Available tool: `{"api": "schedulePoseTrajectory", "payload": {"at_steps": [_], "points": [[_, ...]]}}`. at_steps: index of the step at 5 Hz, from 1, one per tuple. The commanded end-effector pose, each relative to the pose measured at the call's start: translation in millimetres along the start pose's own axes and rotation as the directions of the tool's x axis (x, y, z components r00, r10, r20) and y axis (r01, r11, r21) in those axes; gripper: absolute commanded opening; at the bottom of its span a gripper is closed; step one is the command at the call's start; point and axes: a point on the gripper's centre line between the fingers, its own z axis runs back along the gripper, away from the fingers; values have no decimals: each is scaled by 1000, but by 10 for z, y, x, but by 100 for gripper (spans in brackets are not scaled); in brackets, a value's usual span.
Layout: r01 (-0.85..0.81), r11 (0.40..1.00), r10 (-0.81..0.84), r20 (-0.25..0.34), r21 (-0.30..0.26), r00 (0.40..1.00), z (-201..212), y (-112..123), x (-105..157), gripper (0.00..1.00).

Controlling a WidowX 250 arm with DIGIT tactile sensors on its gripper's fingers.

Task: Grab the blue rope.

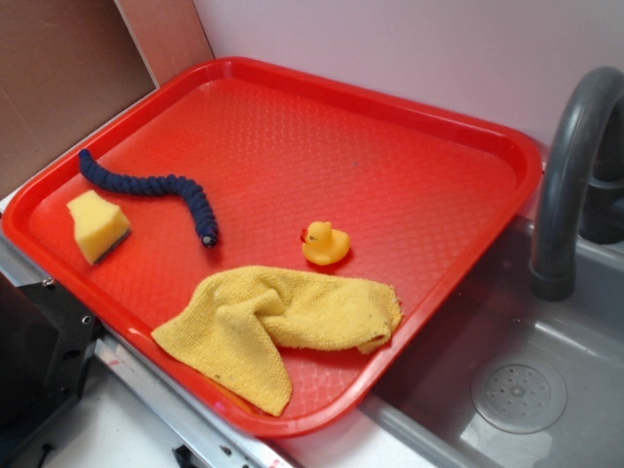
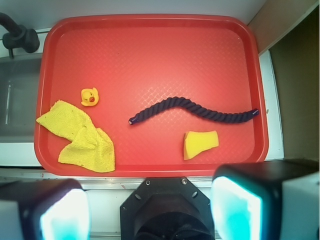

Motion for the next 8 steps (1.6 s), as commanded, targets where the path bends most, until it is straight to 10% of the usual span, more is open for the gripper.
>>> {"api": "schedulePoseTrajectory", "payload": {"at_steps": [1,2,4,8], "points": [[0,1000,0,0,0,1000,0,0,0,100],[-207,977,206,-36,-40,978,-126,-3,191,100],[-606,795,607,77,-44,791,-539,-66,408,100],[-842,539,830,158,11,534,-1805,181,699,100]]}}
